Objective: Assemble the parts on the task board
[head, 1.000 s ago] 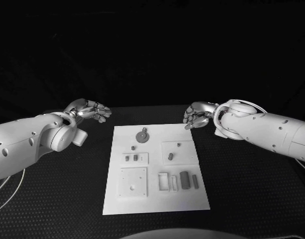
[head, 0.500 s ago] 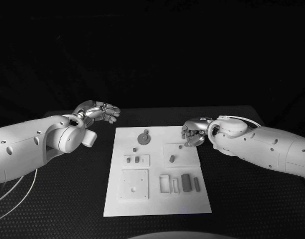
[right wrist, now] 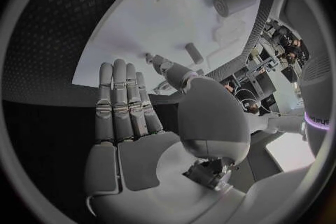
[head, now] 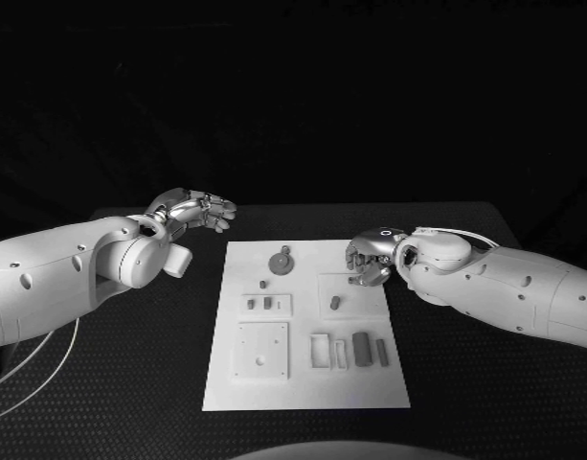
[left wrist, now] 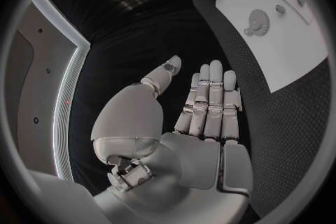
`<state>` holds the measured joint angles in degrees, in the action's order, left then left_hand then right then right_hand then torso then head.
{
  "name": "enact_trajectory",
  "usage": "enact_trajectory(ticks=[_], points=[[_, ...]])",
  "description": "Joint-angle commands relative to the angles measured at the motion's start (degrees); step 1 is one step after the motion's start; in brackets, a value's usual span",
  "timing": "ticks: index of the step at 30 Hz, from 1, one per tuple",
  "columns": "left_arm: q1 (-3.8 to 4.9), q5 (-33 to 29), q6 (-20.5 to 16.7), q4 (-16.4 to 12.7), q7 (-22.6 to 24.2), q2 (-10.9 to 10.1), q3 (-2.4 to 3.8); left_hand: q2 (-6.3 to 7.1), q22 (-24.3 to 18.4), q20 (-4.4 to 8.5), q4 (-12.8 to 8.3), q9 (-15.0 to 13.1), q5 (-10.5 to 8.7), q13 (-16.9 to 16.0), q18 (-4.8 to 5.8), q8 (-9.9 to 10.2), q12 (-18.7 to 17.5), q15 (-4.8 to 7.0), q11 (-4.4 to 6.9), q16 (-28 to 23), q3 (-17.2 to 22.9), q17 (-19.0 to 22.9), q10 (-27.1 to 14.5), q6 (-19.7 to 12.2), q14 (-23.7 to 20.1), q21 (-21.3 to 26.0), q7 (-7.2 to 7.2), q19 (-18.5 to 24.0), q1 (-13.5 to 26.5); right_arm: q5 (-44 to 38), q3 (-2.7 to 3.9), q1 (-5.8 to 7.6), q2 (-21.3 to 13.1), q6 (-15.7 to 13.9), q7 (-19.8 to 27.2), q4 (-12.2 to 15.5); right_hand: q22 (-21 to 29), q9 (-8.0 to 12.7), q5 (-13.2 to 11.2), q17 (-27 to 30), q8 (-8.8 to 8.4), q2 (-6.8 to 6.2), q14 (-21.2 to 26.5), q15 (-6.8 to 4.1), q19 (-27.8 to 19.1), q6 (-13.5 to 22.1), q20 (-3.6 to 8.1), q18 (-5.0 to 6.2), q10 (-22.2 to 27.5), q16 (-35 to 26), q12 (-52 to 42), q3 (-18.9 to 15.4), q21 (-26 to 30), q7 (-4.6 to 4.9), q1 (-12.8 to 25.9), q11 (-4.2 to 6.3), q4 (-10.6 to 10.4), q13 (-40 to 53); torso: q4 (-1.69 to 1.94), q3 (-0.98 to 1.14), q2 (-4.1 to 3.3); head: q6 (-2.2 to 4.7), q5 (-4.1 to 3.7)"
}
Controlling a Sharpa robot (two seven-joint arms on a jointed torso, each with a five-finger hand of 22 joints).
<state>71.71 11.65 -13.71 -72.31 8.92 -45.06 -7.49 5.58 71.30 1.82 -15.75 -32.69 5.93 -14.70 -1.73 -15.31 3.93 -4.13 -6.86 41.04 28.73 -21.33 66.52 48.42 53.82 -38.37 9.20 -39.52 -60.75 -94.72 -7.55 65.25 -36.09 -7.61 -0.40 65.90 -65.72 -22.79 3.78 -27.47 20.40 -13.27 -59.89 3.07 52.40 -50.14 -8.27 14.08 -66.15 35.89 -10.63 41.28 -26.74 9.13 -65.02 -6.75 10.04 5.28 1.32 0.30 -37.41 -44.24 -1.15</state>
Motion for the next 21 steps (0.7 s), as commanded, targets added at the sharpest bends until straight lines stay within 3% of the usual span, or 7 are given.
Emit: enact_trajectory(ticks=[1,14,21], points=[[0.11,-0.59,-0.12,-0.24,1.02,0.21,0.06,-0.23,0.07,-0.20,0.13,0.07,0.25,0.06,-0.92,-0.35,0.15,0.01,-0.37,-0.37,-0.32,-0.09,0.14,0.11,0.51,0.27,0.44,-0.24,0.24,-2.42,-0.05,-0.25,0.33,-0.45,-0.91,-0.06,-0.07,-0.04,-0.37,-0.17,-0.22,-0.45,-0.43,0.00,0.32,-0.50,-0.18,0.92,-0.38,-0.40,0.38,0.60,0.09,0.07,-0.39,-0.20,-0.02,0.02,0.01,0.01,-0.01,-0.09,0.15],[0.12,-0.59,-0.10,-0.27,0.92,0.23,0.06,-0.33,0.12,-0.20,0.19,0.11,0.36,0.07,-0.99,-0.40,0.17,0.01,-0.37,-0.53,-0.31,-0.31,0.19,0.12,0.70,0.32,0.69,-0.41,0.25,-3.02,-0.95,-0.98,1.19,0.76,-0.71,-0.28,-0.31,-0.28,-0.61,-0.94,0.31,-0.14,-0.81,-0.09,0.59,-1.93,-0.16,0.92,-1.27,-0.78,0.75,2.37,0.01,-0.48,-1.04,0.02,-0.17,0.26,-0.05,0.08,0.03,-0.61,0.49],[0.13,-0.59,-0.08,-0.22,0.82,0.34,0.06,-0.36,0.14,-0.19,0.19,0.12,0.39,0.07,-1.02,-0.42,0.18,0.02,-0.37,-0.58,-0.30,-0.39,0.21,0.12,0.79,0.33,0.76,-0.47,0.24,-4.02,-1.07,-1.60,1.78,0.90,-0.68,-0.50,-0.69,-0.73,-0.82,-1.84,1.16,0.45,-1.56,-0.44,1.31,-4.00,0.15,0.92,-2.94,-0.74,0.54,3.92,-0.41,-1.14,-1.48,0.67,-0.15,0.77,-0.06,0.09,0.00,-0.90,0.65]])
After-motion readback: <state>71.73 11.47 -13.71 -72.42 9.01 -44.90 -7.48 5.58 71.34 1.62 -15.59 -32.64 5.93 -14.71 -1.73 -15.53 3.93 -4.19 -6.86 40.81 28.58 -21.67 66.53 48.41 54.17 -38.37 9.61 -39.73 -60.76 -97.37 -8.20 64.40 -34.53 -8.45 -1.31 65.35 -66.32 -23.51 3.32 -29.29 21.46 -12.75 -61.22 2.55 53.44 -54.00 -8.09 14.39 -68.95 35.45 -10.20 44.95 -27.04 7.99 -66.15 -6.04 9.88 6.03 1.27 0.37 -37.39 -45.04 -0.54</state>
